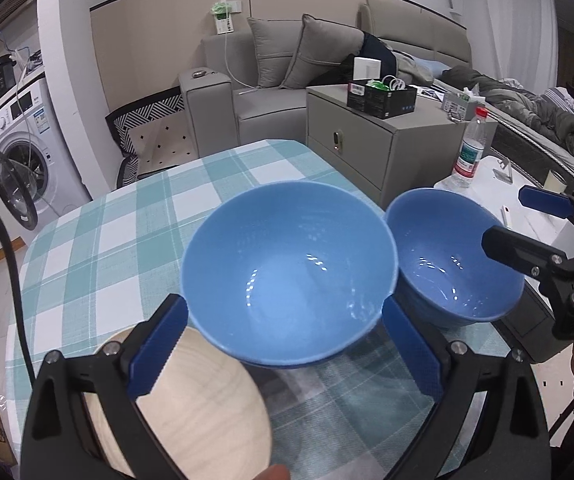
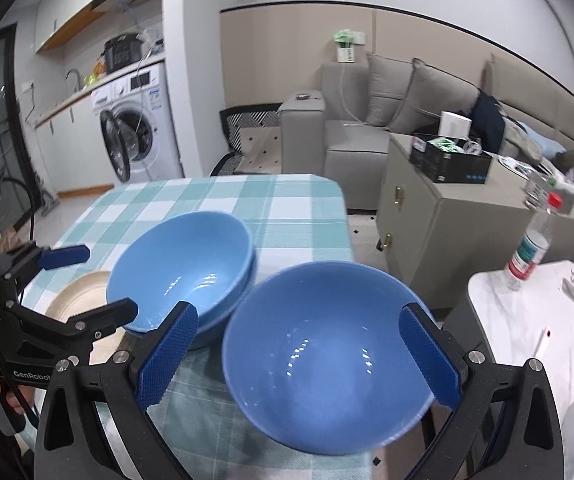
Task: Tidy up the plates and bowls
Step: 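Move both grippers to the rim of the remaining blue bowl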
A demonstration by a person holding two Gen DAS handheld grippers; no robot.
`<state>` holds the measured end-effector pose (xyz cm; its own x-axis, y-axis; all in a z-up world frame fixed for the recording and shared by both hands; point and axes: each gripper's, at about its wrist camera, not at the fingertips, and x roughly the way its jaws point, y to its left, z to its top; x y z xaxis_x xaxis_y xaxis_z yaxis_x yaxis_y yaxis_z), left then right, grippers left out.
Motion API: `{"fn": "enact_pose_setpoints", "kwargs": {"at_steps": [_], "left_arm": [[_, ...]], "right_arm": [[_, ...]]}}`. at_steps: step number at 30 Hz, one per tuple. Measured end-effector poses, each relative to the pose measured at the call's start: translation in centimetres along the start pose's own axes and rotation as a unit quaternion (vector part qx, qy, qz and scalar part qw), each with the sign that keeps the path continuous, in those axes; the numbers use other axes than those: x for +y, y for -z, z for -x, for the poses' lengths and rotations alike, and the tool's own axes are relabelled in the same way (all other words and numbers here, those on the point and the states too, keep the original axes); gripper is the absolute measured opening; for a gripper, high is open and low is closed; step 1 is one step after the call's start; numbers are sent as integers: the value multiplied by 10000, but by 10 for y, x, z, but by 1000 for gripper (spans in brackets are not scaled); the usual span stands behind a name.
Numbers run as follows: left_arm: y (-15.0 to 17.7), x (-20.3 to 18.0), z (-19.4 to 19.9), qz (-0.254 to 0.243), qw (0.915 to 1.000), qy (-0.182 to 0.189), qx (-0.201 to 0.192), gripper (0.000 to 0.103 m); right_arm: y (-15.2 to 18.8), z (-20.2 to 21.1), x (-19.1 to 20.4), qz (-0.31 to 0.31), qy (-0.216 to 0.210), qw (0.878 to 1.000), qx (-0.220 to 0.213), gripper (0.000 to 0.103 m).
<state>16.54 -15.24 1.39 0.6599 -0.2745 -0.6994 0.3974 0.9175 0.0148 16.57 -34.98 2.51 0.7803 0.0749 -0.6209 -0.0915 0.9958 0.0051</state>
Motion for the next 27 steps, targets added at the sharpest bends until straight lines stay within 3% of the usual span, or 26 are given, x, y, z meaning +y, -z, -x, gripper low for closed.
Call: {"fn": "enact_pose_setpoints", "kwargs": {"at_steps": [7,23,27], "left_arm": [[-3,-20,2,-96,9997,218,-38,99],[0,-60,4,-287,9972,694,-47,97],[0,-70,4,-386,9970,667,-71,95]], "right_arm": [[10,7,-26,-181,127,9997,39,102],[20,-7,-63,-639,-245,9973,247,102],[22,-11,-64,-687,-290,9968,295,102]]}}
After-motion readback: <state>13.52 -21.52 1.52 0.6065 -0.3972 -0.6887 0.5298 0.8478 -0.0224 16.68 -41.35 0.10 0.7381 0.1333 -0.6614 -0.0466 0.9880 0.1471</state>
